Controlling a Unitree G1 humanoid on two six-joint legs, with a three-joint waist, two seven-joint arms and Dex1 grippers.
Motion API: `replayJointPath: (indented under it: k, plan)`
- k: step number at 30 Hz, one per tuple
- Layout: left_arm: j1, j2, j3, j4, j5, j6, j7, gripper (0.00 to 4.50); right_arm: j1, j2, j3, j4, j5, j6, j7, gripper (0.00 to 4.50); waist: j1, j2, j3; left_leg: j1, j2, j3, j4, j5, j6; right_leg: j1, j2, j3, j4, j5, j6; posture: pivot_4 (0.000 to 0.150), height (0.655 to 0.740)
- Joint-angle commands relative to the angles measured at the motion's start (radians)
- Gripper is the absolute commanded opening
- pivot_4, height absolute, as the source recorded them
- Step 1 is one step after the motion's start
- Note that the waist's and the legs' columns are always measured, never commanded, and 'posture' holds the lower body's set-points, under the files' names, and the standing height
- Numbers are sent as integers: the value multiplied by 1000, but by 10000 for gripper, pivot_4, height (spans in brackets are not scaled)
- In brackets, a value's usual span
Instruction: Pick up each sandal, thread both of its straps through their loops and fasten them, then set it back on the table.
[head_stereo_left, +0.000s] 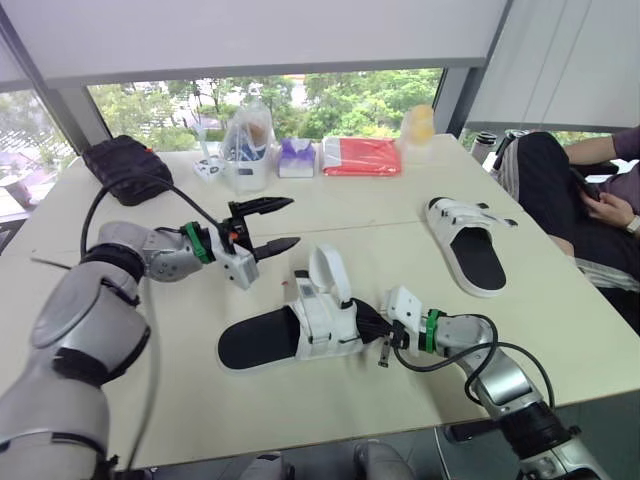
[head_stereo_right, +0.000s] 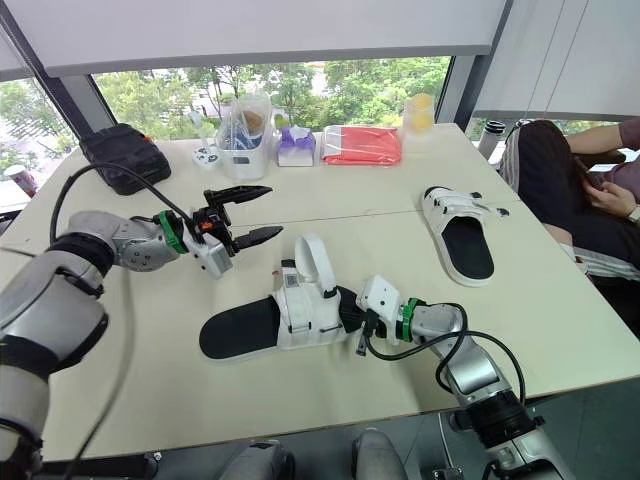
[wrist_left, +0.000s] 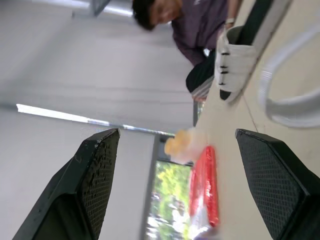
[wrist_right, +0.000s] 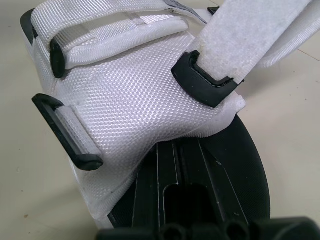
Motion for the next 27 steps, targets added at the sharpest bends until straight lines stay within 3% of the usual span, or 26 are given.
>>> replayJointPath:
  k: [1,3,4,5,7,10,14,18,27]
  plan:
    - [285,93,266,-616,-989,856,-743,38127,10,-1,22,49,-41,17,-3,0,-22,0,1,-1,-4,2,1,0,0,0,2,-3,-2,0,-1,1500,7400]
    - [479,159,241,-1151,-1443,1386,-813,38127,11,-3,22,50,-41,15,-3,0,-34,2,1,-3,6,3,-1,-1,1,-5,1,0,0,2,-4,1500,7400]
    - [506,179,303,-1238,-1579,1558,-815,38127,12,-3,23,50,-40,15,-2,0,-33,3,1,-3,7,2,-1,-3,4,-5,1,0,-1,2,-4,1500,7400]
    - [533,207,351,-1312,-1694,1685,-812,38127,12,-3,24,52,-40,14,-1,0,-23,3,1,-4,7,-1,-1,-3,4,-5,0,0,-2,2,-4,1500,7400]
    - [582,247,411,-1414,-1778,1832,-822,38127,11,-2,24,55,-40,15,3,0,-18,1,1,-4,5,-3,0,-3,3,-3,2,-2,-4,2,-4,1500,7400]
    - [641,266,454,-1512,-1762,1934,-850,38127,8,-2,27,60,-39,13,7,0,-21,3,0,0,2,-3,0,-3,3,0,2,-2,-4,2,-4,1500,7400]
    - [644,225,507,-1563,-1789,2079,-781,38127,1,-1,28,68,-40,11,10,0,-17,3,0,5,2,-3,0,-3,3,6,3,-3,-3,1,-4,1500,7400]
    - [627,161,491,-1566,-1707,2156,-742,38127,-2,2,28,74,-42,8,9,0,-18,3,0,10,1,-2,-1,-3,3,11,2,-3,-5,0,-3,1500,7400]
    - [549,-99,449,-1486,-1564,2278,-656,38127,-8,13,32,77,-45,7,-1,0,-19,3,0,14,1,-3,-1,-3,3,15,2,-3,-6,0,-3,1500,7400]
